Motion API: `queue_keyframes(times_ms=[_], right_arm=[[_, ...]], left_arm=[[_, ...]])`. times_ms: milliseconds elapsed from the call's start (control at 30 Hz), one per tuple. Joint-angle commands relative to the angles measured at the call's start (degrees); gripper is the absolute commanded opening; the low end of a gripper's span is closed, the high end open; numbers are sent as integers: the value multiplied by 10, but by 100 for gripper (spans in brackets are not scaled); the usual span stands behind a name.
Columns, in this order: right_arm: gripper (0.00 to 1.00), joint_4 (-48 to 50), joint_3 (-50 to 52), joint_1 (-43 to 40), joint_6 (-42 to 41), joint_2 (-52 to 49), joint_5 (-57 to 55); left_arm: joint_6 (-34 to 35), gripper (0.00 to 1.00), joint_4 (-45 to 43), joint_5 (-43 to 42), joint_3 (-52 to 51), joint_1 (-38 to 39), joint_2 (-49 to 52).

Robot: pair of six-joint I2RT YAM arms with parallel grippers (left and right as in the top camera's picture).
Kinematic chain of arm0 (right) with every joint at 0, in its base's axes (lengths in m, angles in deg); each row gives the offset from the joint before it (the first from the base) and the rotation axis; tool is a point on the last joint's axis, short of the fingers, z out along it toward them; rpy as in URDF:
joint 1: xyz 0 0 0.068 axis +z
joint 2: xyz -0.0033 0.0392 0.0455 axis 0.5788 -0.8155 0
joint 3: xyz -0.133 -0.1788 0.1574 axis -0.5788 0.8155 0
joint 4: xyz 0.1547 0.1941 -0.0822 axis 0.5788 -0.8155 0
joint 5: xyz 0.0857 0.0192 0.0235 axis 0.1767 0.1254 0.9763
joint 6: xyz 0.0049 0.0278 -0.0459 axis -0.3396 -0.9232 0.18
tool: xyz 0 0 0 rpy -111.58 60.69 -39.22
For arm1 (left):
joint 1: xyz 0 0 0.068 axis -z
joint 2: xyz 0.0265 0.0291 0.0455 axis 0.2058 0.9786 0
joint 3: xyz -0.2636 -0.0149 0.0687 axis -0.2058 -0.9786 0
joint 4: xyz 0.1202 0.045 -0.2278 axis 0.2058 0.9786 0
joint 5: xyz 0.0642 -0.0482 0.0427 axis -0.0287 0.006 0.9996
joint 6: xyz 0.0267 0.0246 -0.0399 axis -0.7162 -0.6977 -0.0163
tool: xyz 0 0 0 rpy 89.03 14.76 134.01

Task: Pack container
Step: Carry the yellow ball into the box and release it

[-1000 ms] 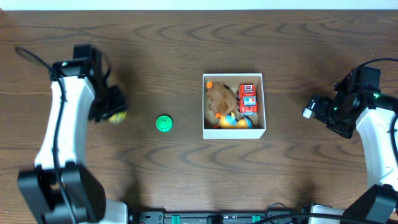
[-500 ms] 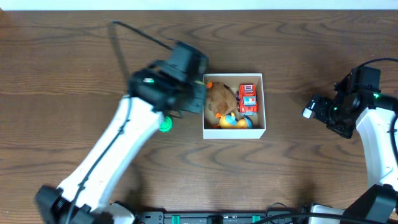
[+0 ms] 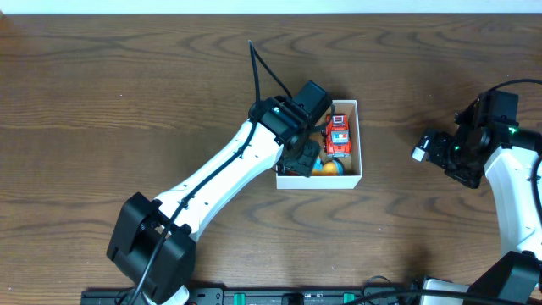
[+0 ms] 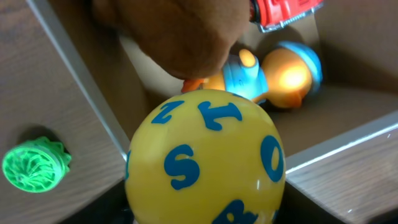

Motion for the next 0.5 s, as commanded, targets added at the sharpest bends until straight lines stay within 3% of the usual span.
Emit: queue_keyframes(times_ms=[0, 300, 467], right_arm=[[99, 0, 2, -3, -2, 1, 3], [99, -1, 2, -3, 3, 1, 2], [99, 0, 2, -3, 3, 1, 2]], left_arm=[[3, 77, 1, 5, 0, -3, -2], [-1, 79, 14, 37, 3, -21, -62], [2, 80, 66, 94, 3, -75, -142]])
